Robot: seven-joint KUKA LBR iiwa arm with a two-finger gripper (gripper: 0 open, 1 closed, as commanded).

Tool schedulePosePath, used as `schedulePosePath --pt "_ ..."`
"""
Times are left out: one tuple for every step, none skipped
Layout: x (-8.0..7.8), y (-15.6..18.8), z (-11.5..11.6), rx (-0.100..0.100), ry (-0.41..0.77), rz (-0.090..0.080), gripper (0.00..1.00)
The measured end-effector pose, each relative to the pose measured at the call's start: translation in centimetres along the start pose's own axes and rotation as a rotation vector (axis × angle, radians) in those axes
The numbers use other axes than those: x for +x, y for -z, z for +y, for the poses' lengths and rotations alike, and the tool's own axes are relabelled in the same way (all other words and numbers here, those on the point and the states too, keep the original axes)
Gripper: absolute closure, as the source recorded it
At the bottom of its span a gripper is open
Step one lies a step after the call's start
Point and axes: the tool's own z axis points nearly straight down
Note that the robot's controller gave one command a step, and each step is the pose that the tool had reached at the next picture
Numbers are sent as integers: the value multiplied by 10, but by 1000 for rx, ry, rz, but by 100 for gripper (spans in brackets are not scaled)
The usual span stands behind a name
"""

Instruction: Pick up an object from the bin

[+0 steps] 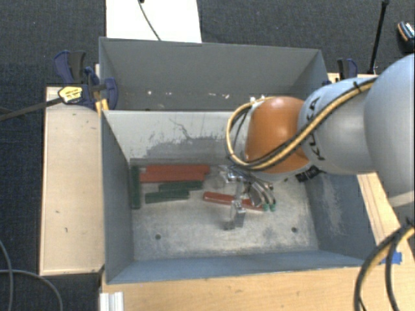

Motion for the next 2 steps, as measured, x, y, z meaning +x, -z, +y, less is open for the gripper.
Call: schedulePosePath --pt "-2 4 2 -2 -3 -6 100" --pt "65 151 12 -2 -36 -13 100"
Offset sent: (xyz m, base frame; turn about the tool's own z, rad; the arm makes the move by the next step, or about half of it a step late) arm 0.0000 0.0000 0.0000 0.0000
